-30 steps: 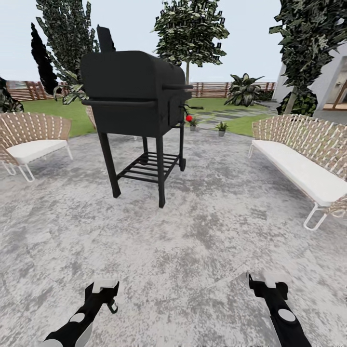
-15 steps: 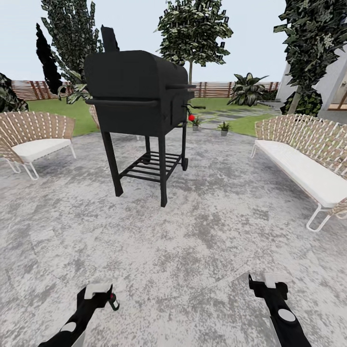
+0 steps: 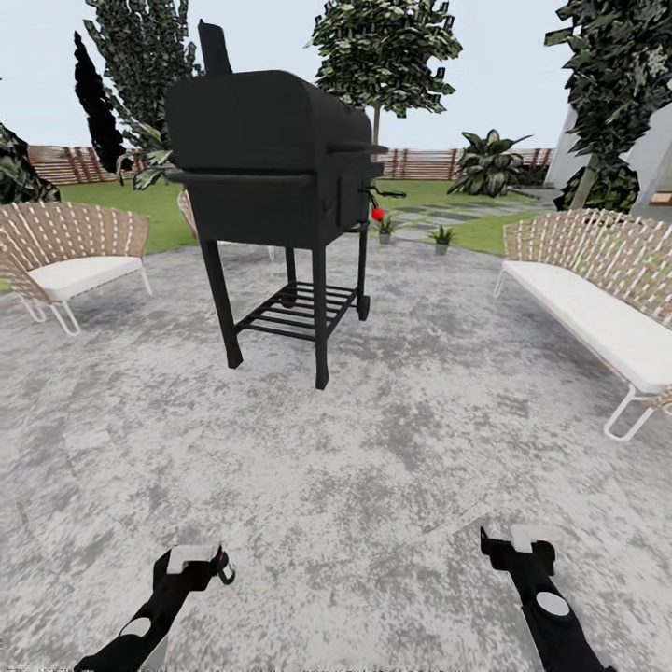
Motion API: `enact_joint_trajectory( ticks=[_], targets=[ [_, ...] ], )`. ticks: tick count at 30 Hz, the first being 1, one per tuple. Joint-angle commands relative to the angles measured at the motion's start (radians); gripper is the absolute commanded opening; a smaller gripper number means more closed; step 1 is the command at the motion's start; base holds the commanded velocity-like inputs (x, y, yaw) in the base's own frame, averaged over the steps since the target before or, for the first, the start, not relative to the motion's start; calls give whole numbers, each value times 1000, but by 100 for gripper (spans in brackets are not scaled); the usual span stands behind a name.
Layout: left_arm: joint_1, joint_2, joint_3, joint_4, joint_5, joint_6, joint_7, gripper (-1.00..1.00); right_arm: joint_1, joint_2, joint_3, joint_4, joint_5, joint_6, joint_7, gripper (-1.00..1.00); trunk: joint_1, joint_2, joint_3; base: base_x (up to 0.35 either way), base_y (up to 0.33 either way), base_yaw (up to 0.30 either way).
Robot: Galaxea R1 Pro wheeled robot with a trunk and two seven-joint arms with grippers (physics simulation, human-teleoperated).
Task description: Pick up the pesticide atomizer in the garden and spray insectifuge to fully cover both potted plants in the garden.
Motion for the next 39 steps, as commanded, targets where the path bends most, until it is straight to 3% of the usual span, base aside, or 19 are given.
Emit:
enact_joint_trajectory(
  ticks=[1,4,6,13,39],
  targets=[
    [-5,-1,6,-1,-4,0,-6,100,-27,3,-1,-2,10,0,1,100,4,-8,-6,0,0,134],
    [-28,-6,5,-5,-5,2,-2,100,-120,7,0,-7,10,1,1,100,15,-29,-20,0,0,139],
    [-33,-5,2,-5,-5,-1,2,100,-145,8,-2,-4,10,1,0,100,23,-43,-29,0,0,142],
    [-29,-1,-1,-2,-5,-7,3,100,-154,13,-1,-1,12,-2,-2,100,50,-92,-58,0,0,105],
    [-31,-4,-2,-3,-5,-7,1,100,-154,7,-2,47,21,-2,-2,100,61,-98,-159,0,0,2]
  ],
)
